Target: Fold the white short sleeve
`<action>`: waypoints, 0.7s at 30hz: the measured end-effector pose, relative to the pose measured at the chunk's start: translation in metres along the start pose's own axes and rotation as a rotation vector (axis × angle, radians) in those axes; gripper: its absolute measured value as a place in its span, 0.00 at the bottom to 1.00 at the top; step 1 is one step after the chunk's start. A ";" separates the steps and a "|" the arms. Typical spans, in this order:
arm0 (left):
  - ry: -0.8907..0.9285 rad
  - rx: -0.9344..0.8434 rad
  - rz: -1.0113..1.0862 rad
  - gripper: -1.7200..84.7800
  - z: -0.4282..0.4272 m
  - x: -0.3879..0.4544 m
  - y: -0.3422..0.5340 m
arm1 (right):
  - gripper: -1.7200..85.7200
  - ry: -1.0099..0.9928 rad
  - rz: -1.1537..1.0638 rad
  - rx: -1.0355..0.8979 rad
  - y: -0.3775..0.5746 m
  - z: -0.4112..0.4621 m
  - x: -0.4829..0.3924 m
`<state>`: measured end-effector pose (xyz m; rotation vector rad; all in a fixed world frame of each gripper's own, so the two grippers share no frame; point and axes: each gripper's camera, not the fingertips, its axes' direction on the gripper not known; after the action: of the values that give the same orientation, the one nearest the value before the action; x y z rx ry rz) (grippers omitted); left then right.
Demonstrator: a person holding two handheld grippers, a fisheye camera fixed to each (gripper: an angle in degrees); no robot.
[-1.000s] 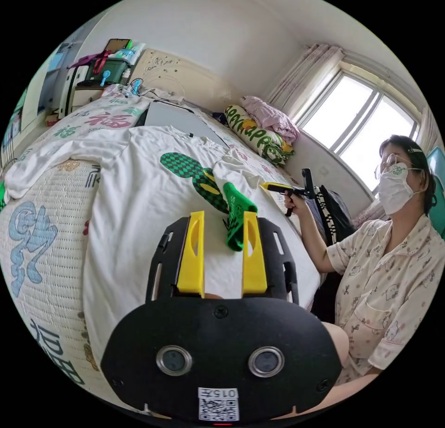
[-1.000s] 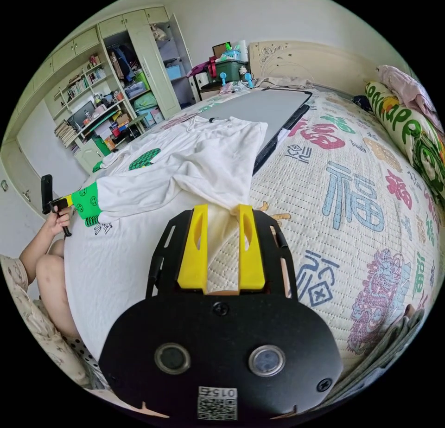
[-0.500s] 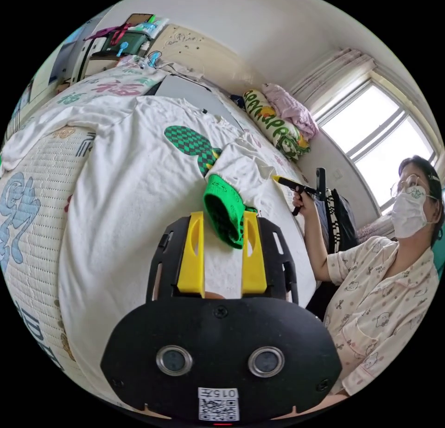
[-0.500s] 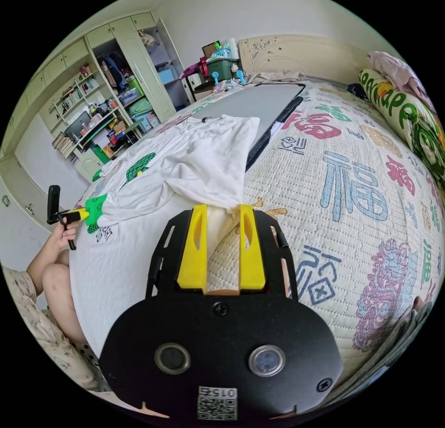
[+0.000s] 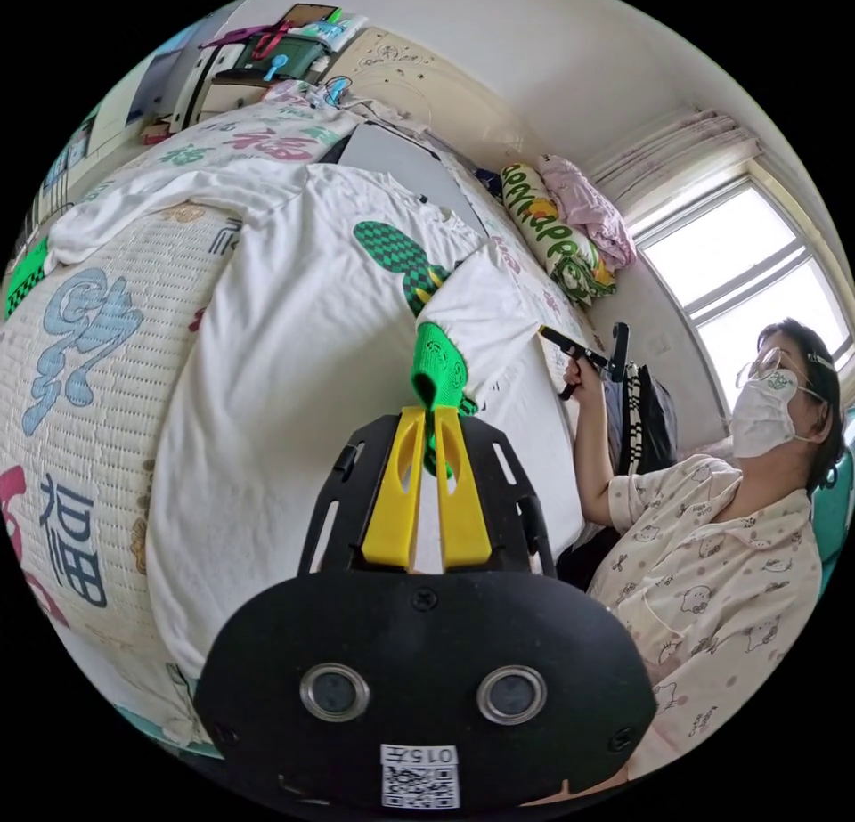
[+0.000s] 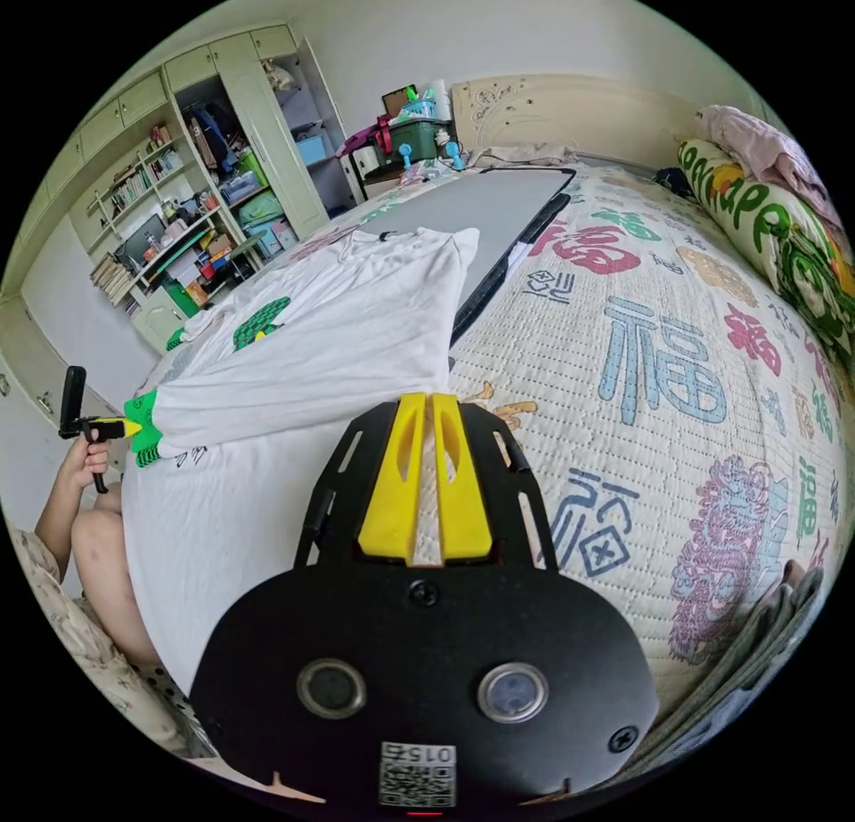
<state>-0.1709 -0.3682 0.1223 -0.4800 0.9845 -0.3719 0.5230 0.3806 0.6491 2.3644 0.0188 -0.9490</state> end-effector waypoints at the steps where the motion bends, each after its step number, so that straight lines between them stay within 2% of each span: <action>1: 0.001 -0.009 -0.004 0.02 0.002 0.001 0.002 | 0.03 0.020 -0.010 -0.005 0.003 0.000 0.000; 3: 0.007 -0.003 0.004 0.02 0.000 0.007 0.003 | 0.03 0.069 -0.040 -0.016 0.018 0.000 0.002; 8: -0.030 -0.027 0.015 0.02 -0.002 0.022 0.005 | 0.04 0.045 -0.036 -0.018 0.054 -0.006 0.027; 14: -0.211 -0.100 0.036 0.07 0.010 0.036 0.008 | 0.09 0.043 -0.013 -0.051 0.113 -0.035 0.069; 16: -0.223 -0.110 0.043 0.09 0.001 0.041 0.013 | 0.10 0.031 -0.006 -0.010 0.135 -0.060 0.080; 18: -0.255 -0.085 0.029 0.10 -0.015 0.044 0.018 | 0.10 -0.133 -0.123 0.137 0.164 -0.103 0.066; 21: -0.320 0.071 0.028 0.10 -0.050 0.060 0.019 | 0.10 -0.412 -0.362 0.252 0.197 -0.130 0.010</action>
<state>-0.1820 -0.3935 0.0469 -0.4444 0.6650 -0.2932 0.6553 0.2836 0.8184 2.3843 0.1802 -1.6876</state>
